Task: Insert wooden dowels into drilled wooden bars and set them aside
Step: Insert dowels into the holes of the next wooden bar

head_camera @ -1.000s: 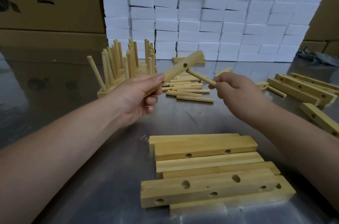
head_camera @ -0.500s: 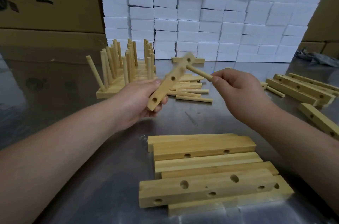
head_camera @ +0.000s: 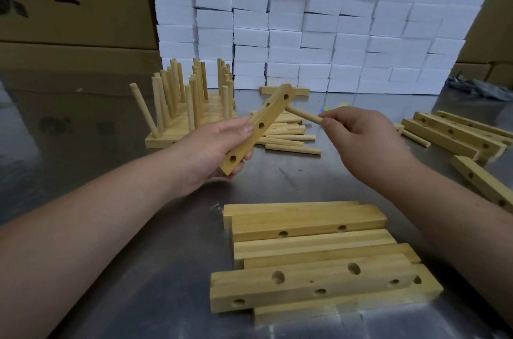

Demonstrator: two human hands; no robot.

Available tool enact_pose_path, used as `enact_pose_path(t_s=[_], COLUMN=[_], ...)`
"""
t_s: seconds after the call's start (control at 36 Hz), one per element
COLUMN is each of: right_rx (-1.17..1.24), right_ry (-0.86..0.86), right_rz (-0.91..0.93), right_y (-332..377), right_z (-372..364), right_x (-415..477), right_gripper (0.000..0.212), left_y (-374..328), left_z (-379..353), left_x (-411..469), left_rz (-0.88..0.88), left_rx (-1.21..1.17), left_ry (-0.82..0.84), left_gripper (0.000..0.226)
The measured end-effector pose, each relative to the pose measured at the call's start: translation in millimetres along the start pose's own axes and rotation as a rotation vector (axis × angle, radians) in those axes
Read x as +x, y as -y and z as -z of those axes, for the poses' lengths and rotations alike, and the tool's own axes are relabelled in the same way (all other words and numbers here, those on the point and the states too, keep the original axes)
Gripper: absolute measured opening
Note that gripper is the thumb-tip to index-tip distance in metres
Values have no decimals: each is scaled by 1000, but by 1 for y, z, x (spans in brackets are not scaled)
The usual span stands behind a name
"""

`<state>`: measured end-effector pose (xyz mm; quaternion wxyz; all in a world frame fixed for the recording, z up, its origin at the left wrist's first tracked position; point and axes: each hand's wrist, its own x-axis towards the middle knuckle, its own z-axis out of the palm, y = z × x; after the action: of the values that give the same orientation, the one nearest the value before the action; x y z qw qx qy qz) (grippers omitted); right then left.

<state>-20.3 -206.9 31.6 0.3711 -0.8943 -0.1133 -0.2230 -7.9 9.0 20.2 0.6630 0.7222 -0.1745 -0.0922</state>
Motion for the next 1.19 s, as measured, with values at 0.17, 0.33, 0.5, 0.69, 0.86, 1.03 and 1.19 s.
enact_pose_path(t_s=[0.17,0.33,0.5,0.69,0.86,1.03,1.19], right_rx=[-12,-3,-20,-28,-50,-66,-148], right_ry=[-4,6,43,50,66,73,112], right_rz=[6,16,8,49,47,80,126], right_y=[1,3,0,0,-1,0,2], right_z=[1,1,-3,-4,-4,-6,-3], right_x=[-1,-2,-2,-3,-3,-4,-4], right_gripper=[29,30,26,25,22,17,22], left_y=[0,-1,0,-1,-4,-6,-6], left_z=[-2,-3,-3,-4,-5,-7,-10], left_x=[1,0,-1,0,-2,-5,-6], left_rz=[-5,-14,-29,-20,-37,-4,-19], left_rx=[75,116,91,127,227,238,262], left_ry=[-22,7,18,0,17,26,-13], left_gripper=[20,22,29,31,32,39,26])
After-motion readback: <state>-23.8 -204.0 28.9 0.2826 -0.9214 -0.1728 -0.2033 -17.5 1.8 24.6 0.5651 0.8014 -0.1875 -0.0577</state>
